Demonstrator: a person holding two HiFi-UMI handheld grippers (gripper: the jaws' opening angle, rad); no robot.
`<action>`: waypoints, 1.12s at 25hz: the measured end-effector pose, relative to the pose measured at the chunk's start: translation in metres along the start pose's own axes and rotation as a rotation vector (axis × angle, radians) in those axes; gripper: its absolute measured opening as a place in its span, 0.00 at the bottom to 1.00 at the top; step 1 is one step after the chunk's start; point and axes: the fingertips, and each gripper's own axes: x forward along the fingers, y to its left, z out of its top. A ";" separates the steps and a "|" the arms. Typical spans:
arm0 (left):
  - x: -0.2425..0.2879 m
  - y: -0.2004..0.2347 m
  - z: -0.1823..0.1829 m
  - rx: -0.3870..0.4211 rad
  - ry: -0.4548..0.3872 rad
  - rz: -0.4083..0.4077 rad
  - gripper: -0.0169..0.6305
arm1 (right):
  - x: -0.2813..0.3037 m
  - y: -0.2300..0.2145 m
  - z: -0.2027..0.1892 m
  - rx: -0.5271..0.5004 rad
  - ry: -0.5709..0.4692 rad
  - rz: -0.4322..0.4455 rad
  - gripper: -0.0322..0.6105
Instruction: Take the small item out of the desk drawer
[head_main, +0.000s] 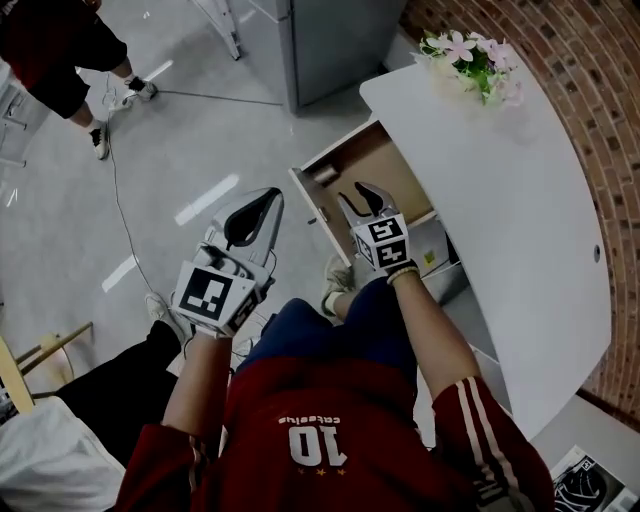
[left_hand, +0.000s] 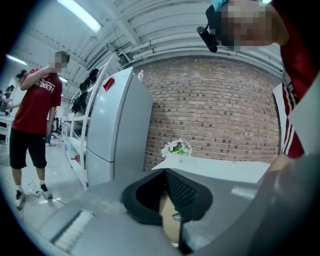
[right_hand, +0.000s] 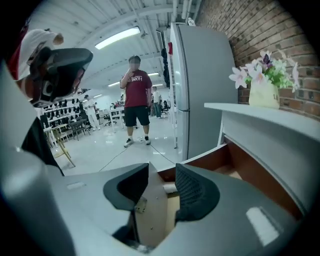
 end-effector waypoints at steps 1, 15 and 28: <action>0.007 0.003 -0.010 0.001 0.001 -0.002 0.03 | 0.011 -0.004 -0.007 0.002 0.005 0.005 0.29; 0.085 0.046 -0.116 0.019 0.031 0.024 0.03 | 0.153 -0.046 -0.094 0.070 0.109 0.055 0.32; 0.097 0.057 -0.131 0.022 0.056 0.037 0.03 | 0.187 -0.049 -0.116 0.062 0.209 0.036 0.31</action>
